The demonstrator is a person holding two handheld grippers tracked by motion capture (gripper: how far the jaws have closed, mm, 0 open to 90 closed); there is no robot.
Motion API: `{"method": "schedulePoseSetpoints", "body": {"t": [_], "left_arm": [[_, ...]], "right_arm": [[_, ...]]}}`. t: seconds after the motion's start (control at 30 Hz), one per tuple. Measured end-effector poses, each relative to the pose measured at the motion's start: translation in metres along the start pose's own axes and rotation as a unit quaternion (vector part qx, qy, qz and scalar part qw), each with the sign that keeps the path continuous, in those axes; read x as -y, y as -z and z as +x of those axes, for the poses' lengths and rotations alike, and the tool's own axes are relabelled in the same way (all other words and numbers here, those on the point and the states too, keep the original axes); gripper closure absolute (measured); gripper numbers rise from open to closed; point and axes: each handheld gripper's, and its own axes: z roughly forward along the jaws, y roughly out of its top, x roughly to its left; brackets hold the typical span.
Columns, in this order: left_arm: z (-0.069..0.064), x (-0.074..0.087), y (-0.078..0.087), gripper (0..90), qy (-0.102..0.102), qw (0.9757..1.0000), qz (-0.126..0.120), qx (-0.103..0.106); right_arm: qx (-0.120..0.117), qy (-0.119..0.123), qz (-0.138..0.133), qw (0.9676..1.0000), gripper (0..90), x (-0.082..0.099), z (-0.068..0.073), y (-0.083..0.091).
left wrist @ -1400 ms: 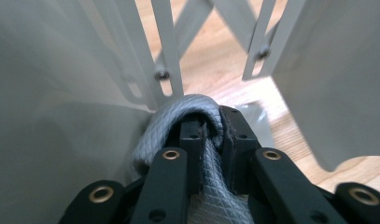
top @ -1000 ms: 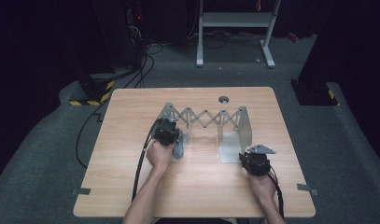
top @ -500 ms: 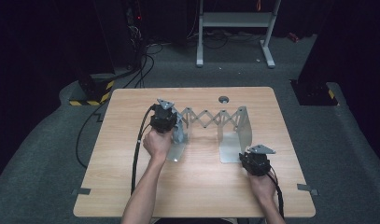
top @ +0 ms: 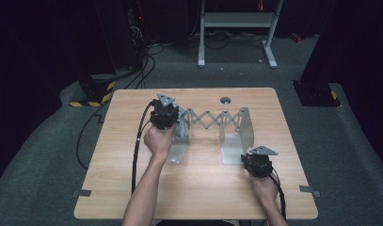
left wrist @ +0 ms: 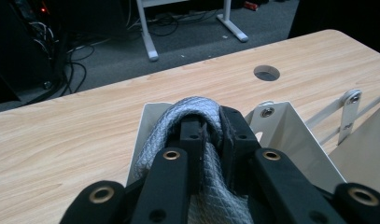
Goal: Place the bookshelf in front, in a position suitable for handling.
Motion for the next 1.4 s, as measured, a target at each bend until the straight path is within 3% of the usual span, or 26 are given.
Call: {"method": "schedulePoseSetpoints", "body": {"t": [0.3, 0.67, 1.17, 1.3, 1.4], "left_arm": [[-0.01, 0.014, -0.017, 80.6, -0.017, 0.9994, 0.029, 0.006], [-0.006, 0.038, -0.04, 80.6, -0.017, 0.9972, 0.073, 0.006], [-0.009, 0.084, -0.078, 80.6, -0.025, 0.9883, 0.15, 0.012], [-0.008, 0.08, -0.076, 80.6, -0.02, 0.9888, 0.148, 0.012], [-0.006, 0.067, -0.065, 80.6, -0.019, 0.9919, 0.125, 0.01]], "right_arm": [[0.001, 0.001, 0.0, 1.0, 77.0, 0.0, 0.0, 0.0], [0.001, 0.001, 0.0, 1.0, 77.1, 0.0, 0.0, 0.0], [0.0, 0.0, 0.0, 1.0, 77.1, 0.0, 0.0, 0.0], [0.0, -0.001, 0.0, 1.0, 77.1, 0.0, 0.0, 0.0], [0.0, -0.001, 0.0, 1.0, 77.1, 0.0, 0.0, 0.0]]}}
